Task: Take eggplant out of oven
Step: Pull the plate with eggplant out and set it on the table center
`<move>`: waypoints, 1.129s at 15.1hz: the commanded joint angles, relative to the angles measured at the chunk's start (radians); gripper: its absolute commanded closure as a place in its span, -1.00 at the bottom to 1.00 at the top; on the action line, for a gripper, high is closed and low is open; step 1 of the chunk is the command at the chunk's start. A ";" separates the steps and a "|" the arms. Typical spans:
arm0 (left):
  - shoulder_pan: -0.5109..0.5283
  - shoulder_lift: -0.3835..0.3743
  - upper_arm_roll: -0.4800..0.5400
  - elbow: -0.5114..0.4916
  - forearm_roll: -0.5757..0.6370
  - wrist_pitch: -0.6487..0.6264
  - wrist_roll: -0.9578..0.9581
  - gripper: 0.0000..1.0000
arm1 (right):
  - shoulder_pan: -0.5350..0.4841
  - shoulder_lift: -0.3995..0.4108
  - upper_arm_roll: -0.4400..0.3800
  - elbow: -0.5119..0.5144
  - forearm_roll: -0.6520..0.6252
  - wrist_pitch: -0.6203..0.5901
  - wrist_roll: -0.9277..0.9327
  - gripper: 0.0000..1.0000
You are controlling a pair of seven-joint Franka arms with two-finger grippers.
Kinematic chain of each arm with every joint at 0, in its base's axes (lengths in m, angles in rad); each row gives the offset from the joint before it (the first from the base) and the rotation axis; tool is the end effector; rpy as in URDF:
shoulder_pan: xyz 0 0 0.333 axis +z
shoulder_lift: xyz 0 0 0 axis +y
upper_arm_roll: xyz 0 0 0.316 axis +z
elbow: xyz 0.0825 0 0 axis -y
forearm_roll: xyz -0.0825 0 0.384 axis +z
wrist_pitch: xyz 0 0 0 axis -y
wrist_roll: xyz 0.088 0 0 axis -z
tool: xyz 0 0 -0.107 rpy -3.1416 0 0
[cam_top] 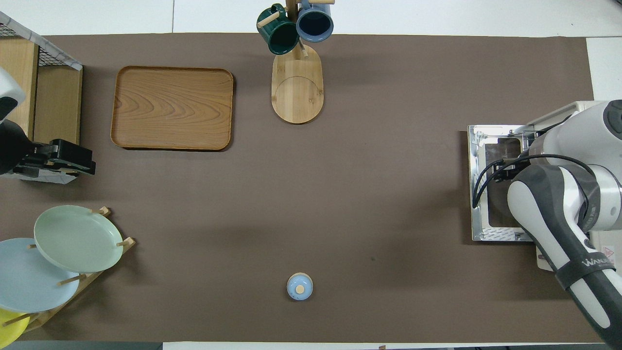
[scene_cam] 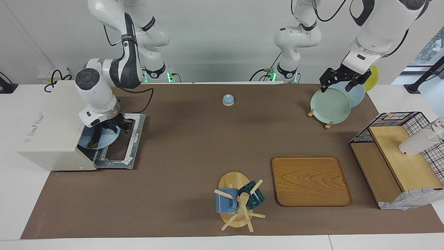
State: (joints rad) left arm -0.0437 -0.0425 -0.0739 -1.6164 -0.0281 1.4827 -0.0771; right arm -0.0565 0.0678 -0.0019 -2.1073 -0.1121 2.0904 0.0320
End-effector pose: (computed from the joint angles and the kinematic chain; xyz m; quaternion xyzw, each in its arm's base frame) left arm 0.5270 -0.0664 0.6189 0.9987 -0.0207 -0.0466 0.0080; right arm 0.5441 -0.0373 0.3786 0.9979 -0.0153 -0.0429 0.0469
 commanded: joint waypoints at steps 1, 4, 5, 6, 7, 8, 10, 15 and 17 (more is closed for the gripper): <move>0.002 -0.027 0.006 -0.027 -0.010 0.014 0.005 -1.00 | -0.057 -0.045 0.010 -0.080 -0.014 0.086 -0.096 0.12; 0.004 -0.027 0.006 -0.027 -0.010 0.010 0.006 -1.00 | -0.066 -0.056 0.010 -0.112 -0.014 0.117 -0.110 0.45; 0.004 -0.027 0.006 -0.027 -0.010 0.010 0.006 -1.00 | -0.062 -0.056 0.010 -0.112 -0.014 0.116 -0.119 0.96; 0.004 -0.027 0.006 -0.027 -0.010 0.010 0.006 -1.00 | -0.057 -0.056 0.011 -0.109 -0.014 0.112 -0.144 1.00; 0.004 -0.027 0.006 -0.027 -0.010 0.010 0.008 -1.00 | -0.055 -0.054 0.013 -0.103 -0.014 0.105 -0.170 1.00; 0.004 -0.027 0.006 -0.028 -0.010 0.010 0.008 -1.00 | -0.055 -0.052 0.016 -0.099 -0.014 0.099 -0.184 1.00; 0.005 -0.028 0.006 -0.031 -0.010 0.011 0.008 -1.00 | -0.013 -0.045 0.022 -0.062 -0.015 0.064 -0.184 1.00; 0.016 -0.028 0.006 -0.030 -0.010 0.016 0.007 -1.00 | 0.228 -0.017 0.022 0.039 -0.018 -0.004 -0.056 1.00; 0.016 -0.028 0.006 -0.030 -0.010 0.016 0.010 -1.00 | 0.343 -0.010 0.020 0.068 -0.024 -0.025 0.076 1.00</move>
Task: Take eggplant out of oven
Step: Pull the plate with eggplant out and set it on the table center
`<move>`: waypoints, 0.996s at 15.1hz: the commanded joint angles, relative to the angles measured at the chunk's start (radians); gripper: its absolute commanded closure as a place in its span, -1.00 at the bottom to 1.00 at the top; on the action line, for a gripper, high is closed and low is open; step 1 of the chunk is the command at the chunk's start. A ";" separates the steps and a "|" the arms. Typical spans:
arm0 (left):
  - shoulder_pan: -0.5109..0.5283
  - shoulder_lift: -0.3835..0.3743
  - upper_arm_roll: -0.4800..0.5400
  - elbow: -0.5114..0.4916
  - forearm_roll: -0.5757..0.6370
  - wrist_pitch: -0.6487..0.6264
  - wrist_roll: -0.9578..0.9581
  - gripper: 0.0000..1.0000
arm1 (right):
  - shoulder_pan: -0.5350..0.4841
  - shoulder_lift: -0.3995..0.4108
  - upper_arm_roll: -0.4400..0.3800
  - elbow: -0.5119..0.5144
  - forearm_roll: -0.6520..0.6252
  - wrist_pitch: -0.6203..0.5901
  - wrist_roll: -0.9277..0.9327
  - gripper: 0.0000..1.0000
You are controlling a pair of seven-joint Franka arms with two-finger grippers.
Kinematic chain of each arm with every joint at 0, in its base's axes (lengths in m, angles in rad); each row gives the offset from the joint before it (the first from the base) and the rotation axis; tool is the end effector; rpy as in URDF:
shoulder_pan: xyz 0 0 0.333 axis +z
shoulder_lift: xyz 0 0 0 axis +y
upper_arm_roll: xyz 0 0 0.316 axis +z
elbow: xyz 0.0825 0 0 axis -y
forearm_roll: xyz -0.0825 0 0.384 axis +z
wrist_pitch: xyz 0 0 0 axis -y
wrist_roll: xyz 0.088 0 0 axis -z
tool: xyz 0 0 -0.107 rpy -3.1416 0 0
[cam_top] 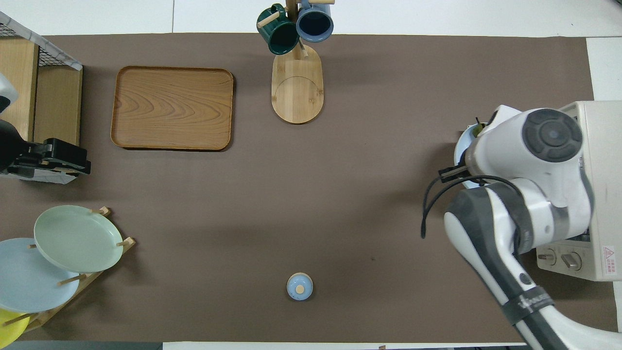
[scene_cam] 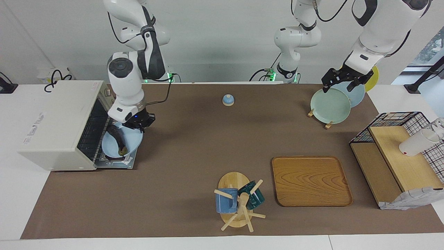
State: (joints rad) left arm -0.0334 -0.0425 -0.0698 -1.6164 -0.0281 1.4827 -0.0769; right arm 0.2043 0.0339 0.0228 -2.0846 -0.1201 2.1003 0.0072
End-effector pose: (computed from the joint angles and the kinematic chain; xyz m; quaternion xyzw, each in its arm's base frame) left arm 0.5279 -0.0587 0.6189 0.9988 -0.0136 -0.0466 0.0084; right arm 0.5373 0.1182 0.4082 0.9888 0.1401 -0.0030 0.0518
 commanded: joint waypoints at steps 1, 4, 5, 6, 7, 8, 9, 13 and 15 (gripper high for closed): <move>0.006 -0.028 0.002 -0.030 -0.010 0.018 0.009 -1.00 | 0.140 0.055 -0.003 0.084 -0.029 -0.052 0.178 1.00; 0.035 -0.027 0.004 -0.030 -0.015 0.028 0.006 -1.00 | 0.291 0.137 -0.003 0.225 -0.033 -0.132 0.356 1.00; 0.041 -0.025 0.004 -0.030 -0.015 0.036 0.006 -1.00 | 0.335 0.182 -0.003 0.295 -0.033 -0.166 0.400 1.00; 0.041 -0.023 0.004 -0.030 -0.015 0.044 0.006 -1.00 | 0.399 0.225 -0.003 0.358 -0.033 -0.189 0.445 1.00; 0.041 -0.023 0.004 -0.030 -0.016 0.054 0.006 -1.00 | 0.459 0.272 -0.004 0.409 -0.033 -0.197 0.494 1.00; 0.041 -0.022 0.004 -0.031 -0.016 0.063 0.006 -1.00 | 0.507 0.326 -0.004 0.458 -0.038 -0.195 0.554 1.00; 0.041 -0.020 0.004 -0.033 -0.016 0.070 0.006 -1.00 | 0.535 0.366 -0.003 0.484 -0.050 -0.177 0.598 1.00; 0.043 -0.001 0.004 -0.046 -0.029 0.114 0.006 -1.00 | 0.618 0.434 -0.001 0.454 -0.058 -0.004 0.683 1.00; 0.046 0.016 0.004 -0.045 -0.032 0.139 0.006 -1.00 | 0.612 0.434 0.000 0.397 -0.046 0.105 0.685 1.00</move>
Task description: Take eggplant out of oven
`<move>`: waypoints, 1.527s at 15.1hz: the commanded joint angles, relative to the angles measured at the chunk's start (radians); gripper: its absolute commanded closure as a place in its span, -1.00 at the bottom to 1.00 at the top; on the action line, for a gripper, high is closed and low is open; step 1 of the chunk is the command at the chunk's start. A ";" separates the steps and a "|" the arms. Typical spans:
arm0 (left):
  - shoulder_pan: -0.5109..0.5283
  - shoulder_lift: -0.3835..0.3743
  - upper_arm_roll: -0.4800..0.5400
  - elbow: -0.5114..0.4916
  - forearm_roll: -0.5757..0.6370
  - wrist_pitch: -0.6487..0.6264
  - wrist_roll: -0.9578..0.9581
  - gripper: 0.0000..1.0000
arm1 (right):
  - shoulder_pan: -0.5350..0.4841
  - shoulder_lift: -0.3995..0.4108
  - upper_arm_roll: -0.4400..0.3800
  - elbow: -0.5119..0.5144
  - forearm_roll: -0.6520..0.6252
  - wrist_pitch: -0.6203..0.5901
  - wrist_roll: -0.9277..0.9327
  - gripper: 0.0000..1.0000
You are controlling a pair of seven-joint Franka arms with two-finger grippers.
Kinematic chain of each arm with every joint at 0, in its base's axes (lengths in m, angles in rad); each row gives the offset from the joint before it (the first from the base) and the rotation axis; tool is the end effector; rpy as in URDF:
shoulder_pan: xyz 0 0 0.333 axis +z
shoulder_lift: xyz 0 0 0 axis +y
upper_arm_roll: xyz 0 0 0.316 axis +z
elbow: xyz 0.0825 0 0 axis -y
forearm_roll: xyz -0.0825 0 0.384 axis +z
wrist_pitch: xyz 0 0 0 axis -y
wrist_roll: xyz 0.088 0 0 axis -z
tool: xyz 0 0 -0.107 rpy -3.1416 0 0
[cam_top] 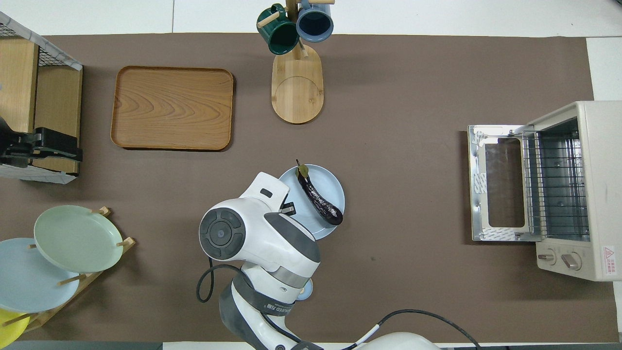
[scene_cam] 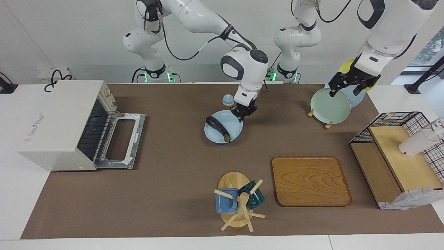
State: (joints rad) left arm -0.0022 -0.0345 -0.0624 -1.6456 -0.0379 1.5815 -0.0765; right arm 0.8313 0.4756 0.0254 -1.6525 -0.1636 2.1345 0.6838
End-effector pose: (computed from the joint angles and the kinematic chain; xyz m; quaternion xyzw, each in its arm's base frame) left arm 0.5420 -0.0397 0.6091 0.9997 0.0065 -0.0161 0.0168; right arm 0.4499 0.5053 0.3371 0.9897 0.1279 0.0466 0.0431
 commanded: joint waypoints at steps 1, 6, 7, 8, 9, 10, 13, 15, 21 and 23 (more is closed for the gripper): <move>0.014 0.013 -0.004 -0.017 -0.022 0.044 0.006 -1.00 | -0.012 -0.008 -0.002 -0.036 -0.002 0.077 0.022 1.00; 0.005 0.025 -0.004 -0.034 -0.022 0.074 0.003 -1.00 | -0.009 -0.008 -0.005 0.043 -0.023 -0.019 0.025 0.68; 0.004 0.030 -0.004 -0.037 -0.028 0.075 0.000 -1.00 | -0.014 -0.005 -0.005 0.075 -0.052 -0.104 0.019 0.64; 0.004 0.036 -0.004 -0.037 -0.054 0.077 -0.006 -1.00 | -0.017 -0.006 -0.004 0.107 -0.103 -0.161 0.017 0.66; 0.002 0.041 -0.004 -0.037 -0.078 0.078 -0.009 -1.00 | -0.026 -0.017 -0.008 0.114 -0.132 -0.200 0.013 0.70; -0.001 0.042 -0.005 -0.037 -0.086 0.078 -0.031 -1.00 | -0.065 -0.032 -0.013 0.106 -0.132 -0.221 -0.006 0.72; -0.034 0.064 -0.010 -0.034 -0.123 0.103 -0.150 -1.00 | -0.265 -0.138 -0.002 0.053 -0.087 -0.269 -0.208 0.79; -0.068 0.076 -0.010 -0.036 -0.131 0.117 -0.247 -1.00 | -0.372 -0.184 -0.004 -0.002 -0.056 -0.295 -0.268 1.00; -0.237 0.119 -0.011 -0.065 -0.148 0.227 -0.540 -1.00 | -0.573 -0.301 -0.007 -0.390 -0.071 -0.052 -0.366 1.00; -0.312 0.145 -0.010 -0.095 -0.148 0.310 -0.621 -1.00 | -0.603 -0.321 -0.009 -0.493 -0.092 0.062 -0.407 1.00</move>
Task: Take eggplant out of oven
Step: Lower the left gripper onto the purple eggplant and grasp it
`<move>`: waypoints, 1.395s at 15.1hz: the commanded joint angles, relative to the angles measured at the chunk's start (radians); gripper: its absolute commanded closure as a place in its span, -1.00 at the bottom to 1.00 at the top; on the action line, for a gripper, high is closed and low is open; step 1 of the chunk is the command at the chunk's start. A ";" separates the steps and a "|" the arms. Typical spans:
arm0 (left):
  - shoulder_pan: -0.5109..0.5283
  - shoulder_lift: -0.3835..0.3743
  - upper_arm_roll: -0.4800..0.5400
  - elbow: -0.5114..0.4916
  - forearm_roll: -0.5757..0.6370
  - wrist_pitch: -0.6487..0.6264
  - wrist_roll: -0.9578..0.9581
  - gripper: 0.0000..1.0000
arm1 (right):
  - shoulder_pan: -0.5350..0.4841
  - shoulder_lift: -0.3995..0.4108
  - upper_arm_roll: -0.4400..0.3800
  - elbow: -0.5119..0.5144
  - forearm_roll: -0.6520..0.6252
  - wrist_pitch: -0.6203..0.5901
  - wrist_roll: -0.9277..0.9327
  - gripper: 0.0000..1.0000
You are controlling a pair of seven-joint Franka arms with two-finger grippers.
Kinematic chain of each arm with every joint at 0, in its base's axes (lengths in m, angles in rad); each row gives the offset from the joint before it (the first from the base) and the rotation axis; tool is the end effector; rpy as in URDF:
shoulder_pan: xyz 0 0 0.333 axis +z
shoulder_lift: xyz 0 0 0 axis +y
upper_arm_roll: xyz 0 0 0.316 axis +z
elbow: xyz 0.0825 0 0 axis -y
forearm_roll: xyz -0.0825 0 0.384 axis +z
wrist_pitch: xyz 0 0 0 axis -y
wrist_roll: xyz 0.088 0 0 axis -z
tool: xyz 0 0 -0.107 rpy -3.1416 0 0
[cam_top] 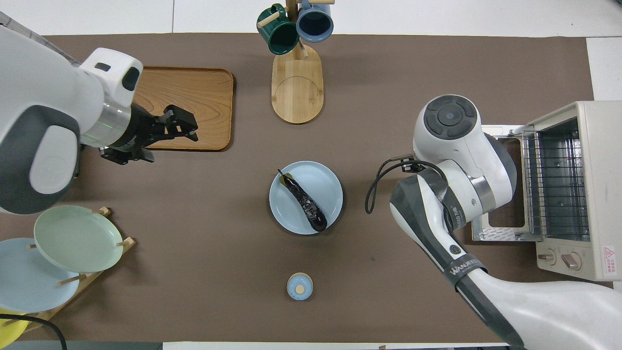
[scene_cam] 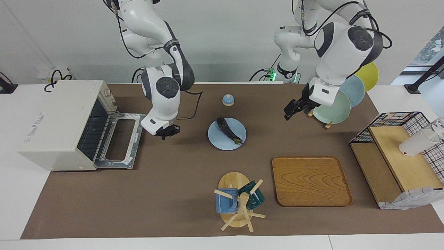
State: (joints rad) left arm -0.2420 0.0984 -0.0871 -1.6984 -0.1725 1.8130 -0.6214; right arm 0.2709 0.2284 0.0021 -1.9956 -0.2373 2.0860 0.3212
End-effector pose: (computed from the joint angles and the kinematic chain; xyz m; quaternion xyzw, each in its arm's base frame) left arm 0.5599 -0.2042 0.5297 0.9823 0.1650 -0.0330 0.0820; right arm 0.5620 0.1452 0.3373 0.9919 0.0414 -0.0366 0.1142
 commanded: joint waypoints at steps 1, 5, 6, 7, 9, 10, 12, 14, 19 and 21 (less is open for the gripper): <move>-0.098 0.015 0.015 -0.059 -0.013 0.091 -0.111 -1.00 | -0.050 -0.073 0.015 -0.158 -0.060 0.111 -0.082 1.00; -0.248 0.020 0.017 -0.179 -0.012 0.239 -0.360 -1.00 | -0.096 -0.081 0.015 -0.182 -0.129 0.118 -0.120 1.00; -0.269 0.018 0.017 -0.216 -0.013 0.279 -0.401 -1.00 | -0.116 -0.086 0.015 -0.198 -0.129 0.137 -0.123 1.00; -0.281 0.017 0.015 -0.240 -0.013 0.302 -0.431 -1.00 | -0.131 -0.086 0.015 -0.212 -0.129 0.169 -0.142 1.00; -0.312 0.024 0.015 -0.263 -0.012 0.337 -0.474 -1.00 | -0.148 -0.084 0.015 -0.219 -0.129 0.178 -0.160 1.00; -0.338 0.026 0.017 -0.295 -0.013 0.397 -0.513 -1.00 | -0.156 -0.083 0.015 -0.227 -0.129 0.183 -0.159 1.00; -0.379 0.050 0.017 -0.349 -0.012 0.524 -0.581 -1.00 | -0.170 -0.083 0.015 -0.242 -0.129 0.212 -0.160 1.00; -0.388 0.116 0.015 -0.334 -0.007 0.540 -0.574 -1.00 | -0.171 -0.084 0.015 -0.249 -0.129 0.217 -0.163 1.00; -0.438 0.202 0.017 -0.293 -0.005 0.546 -0.586 -1.00 | -0.183 -0.080 0.015 -0.215 -0.210 0.189 -0.172 1.00; -0.441 0.211 0.017 -0.293 -0.005 0.549 -0.613 -0.96 | -0.180 -0.081 0.016 -0.155 -0.218 0.097 -0.198 1.00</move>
State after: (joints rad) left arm -0.6652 0.3027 -0.0873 -2.0069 -0.1746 2.3609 -1.2034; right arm 0.1126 0.1689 0.0199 -2.2054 -0.4040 2.2566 0.1727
